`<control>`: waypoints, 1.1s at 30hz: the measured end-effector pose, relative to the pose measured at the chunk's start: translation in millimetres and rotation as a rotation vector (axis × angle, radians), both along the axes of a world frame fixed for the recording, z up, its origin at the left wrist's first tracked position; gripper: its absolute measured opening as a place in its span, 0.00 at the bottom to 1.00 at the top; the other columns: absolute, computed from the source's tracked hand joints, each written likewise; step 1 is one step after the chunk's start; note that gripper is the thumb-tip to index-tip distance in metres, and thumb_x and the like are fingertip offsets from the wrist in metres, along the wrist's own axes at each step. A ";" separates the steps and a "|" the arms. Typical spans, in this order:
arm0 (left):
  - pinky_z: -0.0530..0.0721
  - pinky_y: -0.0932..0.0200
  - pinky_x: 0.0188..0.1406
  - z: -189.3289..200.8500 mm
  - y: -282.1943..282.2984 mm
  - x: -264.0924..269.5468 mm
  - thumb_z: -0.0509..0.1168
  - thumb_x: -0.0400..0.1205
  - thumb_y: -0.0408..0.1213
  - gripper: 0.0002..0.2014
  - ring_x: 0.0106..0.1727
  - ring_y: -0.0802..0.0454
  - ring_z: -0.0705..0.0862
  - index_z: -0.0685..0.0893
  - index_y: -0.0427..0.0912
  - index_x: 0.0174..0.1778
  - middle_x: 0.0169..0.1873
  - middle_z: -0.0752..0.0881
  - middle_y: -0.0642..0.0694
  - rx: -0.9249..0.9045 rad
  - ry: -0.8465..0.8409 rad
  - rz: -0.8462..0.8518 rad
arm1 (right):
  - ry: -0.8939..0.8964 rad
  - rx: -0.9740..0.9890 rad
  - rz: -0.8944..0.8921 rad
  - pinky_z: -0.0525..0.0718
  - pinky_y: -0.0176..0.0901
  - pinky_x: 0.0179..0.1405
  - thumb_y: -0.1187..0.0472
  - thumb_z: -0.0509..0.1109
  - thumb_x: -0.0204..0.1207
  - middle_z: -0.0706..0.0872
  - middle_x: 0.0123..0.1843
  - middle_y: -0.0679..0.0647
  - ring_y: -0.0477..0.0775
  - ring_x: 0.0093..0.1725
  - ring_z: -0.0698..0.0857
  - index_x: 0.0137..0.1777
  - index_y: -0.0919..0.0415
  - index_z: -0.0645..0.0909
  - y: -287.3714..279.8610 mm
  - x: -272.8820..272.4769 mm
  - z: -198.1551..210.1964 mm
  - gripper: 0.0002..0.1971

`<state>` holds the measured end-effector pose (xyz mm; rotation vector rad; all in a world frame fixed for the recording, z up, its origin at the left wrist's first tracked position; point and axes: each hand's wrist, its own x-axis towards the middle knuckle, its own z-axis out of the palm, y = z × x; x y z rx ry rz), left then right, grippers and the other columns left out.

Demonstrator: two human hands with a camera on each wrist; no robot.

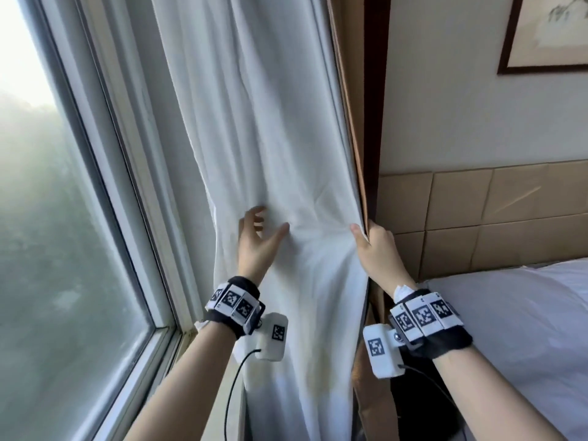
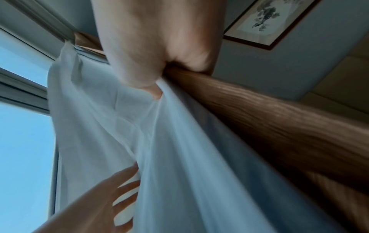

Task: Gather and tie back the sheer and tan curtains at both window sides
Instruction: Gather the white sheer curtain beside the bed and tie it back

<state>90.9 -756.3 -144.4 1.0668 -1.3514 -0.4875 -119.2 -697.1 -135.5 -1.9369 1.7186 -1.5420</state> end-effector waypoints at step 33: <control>0.67 0.50 0.27 -16.8 -13.8 20.2 0.62 0.85 0.40 0.20 0.27 0.45 0.69 0.68 0.37 0.28 0.24 0.72 0.45 -0.173 -0.251 0.241 | 0.082 0.084 -0.106 0.77 0.53 0.56 0.67 0.56 0.83 0.82 0.52 0.75 0.75 0.56 0.78 0.71 0.68 0.73 -12.1 -6.0 6.6 0.18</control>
